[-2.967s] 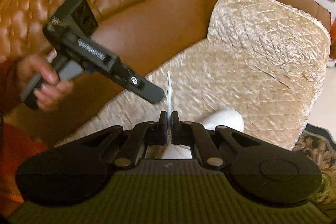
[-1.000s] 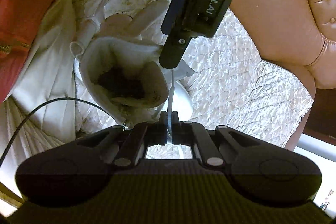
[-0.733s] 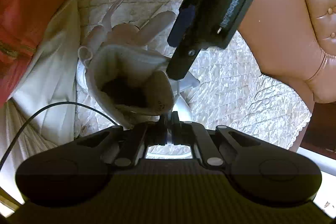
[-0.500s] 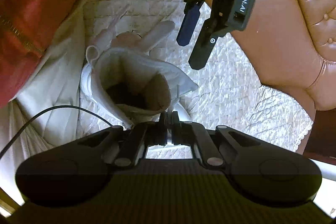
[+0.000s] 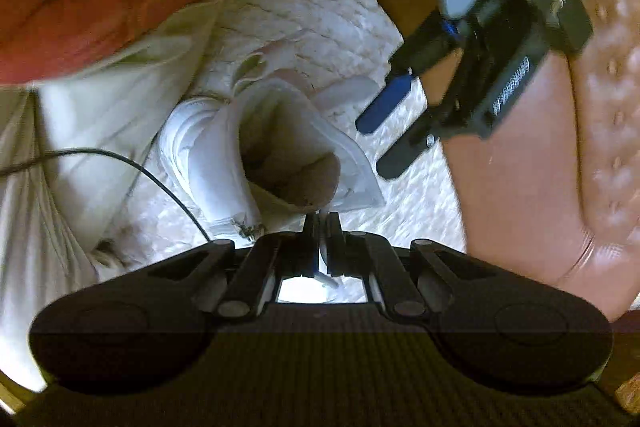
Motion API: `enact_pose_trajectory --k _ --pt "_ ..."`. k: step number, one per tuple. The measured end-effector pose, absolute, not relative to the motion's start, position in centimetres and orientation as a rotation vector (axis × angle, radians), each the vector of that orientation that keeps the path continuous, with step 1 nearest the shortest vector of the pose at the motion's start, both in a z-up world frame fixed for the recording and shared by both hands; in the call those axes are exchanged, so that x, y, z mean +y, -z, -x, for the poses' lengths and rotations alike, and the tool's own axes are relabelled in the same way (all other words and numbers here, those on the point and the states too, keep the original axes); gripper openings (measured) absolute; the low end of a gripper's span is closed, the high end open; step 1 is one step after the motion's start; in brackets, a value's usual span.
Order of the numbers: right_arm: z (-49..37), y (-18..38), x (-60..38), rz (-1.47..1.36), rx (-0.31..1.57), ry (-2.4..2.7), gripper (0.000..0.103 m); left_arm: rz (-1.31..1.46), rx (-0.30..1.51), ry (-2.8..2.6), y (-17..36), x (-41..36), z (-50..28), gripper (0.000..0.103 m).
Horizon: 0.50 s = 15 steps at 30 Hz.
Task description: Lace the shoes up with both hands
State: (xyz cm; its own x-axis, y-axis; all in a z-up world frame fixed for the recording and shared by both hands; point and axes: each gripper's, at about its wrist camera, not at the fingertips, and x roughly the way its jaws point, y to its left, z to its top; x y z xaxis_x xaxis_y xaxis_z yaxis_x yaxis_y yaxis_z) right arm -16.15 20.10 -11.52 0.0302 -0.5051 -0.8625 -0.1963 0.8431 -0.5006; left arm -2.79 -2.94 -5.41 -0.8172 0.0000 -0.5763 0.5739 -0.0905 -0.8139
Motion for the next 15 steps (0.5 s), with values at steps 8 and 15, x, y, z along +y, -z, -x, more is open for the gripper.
enact_pose_trajectory --k 8,15 --pt "14.9 11.7 17.0 0.417 1.534 0.375 0.006 -0.589 1.847 1.915 5.8 -3.0 2.8 0.062" --pt "13.4 11.5 15.7 0.295 1.565 0.431 0.006 -0.524 1.937 1.876 6.1 -2.9 3.3 0.062"
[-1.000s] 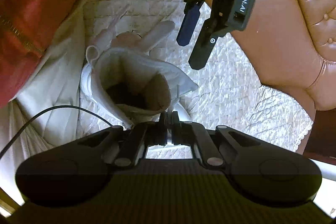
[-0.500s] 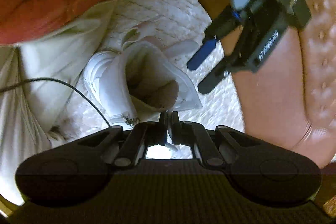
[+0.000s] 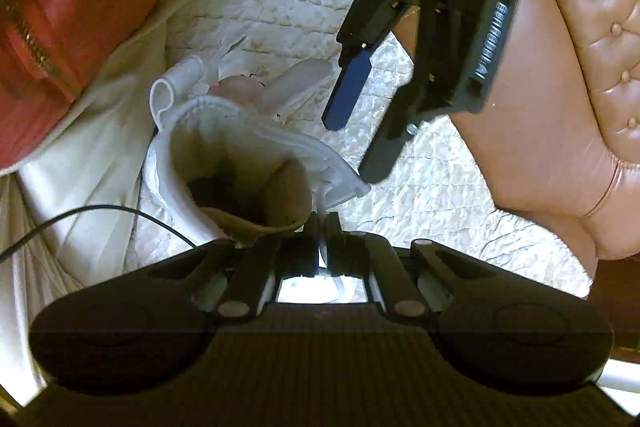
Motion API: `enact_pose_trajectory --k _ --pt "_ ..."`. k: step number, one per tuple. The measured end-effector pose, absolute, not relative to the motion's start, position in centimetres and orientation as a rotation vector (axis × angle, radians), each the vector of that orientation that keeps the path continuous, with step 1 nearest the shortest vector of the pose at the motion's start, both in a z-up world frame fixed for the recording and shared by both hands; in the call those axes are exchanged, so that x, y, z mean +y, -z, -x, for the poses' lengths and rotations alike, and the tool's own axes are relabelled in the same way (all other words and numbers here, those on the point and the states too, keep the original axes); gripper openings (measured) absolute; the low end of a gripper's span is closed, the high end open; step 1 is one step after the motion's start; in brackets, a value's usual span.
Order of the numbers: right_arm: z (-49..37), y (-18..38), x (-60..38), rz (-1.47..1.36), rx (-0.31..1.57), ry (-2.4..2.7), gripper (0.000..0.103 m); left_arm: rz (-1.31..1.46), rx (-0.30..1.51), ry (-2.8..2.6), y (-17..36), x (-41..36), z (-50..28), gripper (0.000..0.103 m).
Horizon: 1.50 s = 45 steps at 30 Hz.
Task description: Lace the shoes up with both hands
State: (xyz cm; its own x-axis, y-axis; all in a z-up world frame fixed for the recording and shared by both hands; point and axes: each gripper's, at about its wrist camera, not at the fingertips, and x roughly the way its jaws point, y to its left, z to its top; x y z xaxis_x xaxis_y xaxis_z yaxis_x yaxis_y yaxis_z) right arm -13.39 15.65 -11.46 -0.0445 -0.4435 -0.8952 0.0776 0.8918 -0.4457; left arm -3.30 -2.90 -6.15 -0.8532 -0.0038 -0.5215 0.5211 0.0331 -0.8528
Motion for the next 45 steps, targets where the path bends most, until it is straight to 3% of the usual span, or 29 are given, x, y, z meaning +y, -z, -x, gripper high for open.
enact_pose_trajectory --k 7,16,19,28,30,35,39,45 --pt "13.3 11.9 15.5 0.251 1.577 0.503 0.006 -0.393 2.097 1.665 8.1 -2.6 2.8 0.065" --pt "13.3 12.2 16.0 0.223 1.569 0.546 0.006 -0.368 2.173 1.563 9.2 -1.6 3.3 0.046" --pt "13.2 12.4 16.2 0.233 1.572 0.548 0.006 -0.367 2.151 1.589 8.7 -1.6 3.6 0.029" --pt "13.3 11.7 16.9 0.227 1.553 0.576 0.006 -0.421 2.095 1.583 7.5 -1.3 4.6 0.02" --pt "13.5 11.6 16.9 0.209 1.541 0.589 0.006 -0.427 2.069 1.608 7.2 -1.3 4.9 0.01" --pt "13.8 11.3 17.0 0.195 1.523 0.615 0.006 -0.443 1.957 1.714 5.7 -1.3 5.5 0.001" --pt "14.0 11.1 17.0 0.19 1.504 0.667 0.008 -0.609 1.582 1.943 2.5 -0.7 7.4 0.001" --pt "14.6 10.3 16.9 0.14 1.43 0.782 0.032 -0.788 1.106 2.053 0.0 0.6 9.2 0.001"
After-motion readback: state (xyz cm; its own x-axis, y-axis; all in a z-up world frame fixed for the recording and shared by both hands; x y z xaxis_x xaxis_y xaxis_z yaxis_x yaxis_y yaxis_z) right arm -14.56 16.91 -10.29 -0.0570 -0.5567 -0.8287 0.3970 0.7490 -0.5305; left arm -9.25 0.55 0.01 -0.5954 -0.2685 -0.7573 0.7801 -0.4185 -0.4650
